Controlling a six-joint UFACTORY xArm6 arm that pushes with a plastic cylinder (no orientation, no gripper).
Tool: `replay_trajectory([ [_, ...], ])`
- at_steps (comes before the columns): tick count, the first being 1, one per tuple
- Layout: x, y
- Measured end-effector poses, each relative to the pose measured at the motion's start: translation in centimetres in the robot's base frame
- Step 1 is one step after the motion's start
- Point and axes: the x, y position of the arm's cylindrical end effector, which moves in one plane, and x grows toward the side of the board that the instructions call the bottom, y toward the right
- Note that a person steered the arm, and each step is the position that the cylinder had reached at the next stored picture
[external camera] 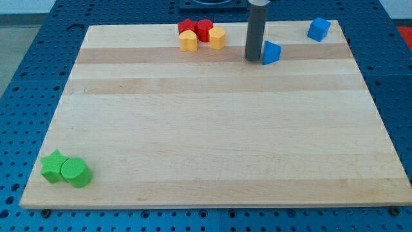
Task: Move the blue triangle towards the blue cube
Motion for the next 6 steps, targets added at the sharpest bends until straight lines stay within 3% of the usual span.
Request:
replay_trajectory([
  [2, 0.6, 2.7],
  [5, -4.7, 5.8],
  [6, -3.0, 5.9],
])
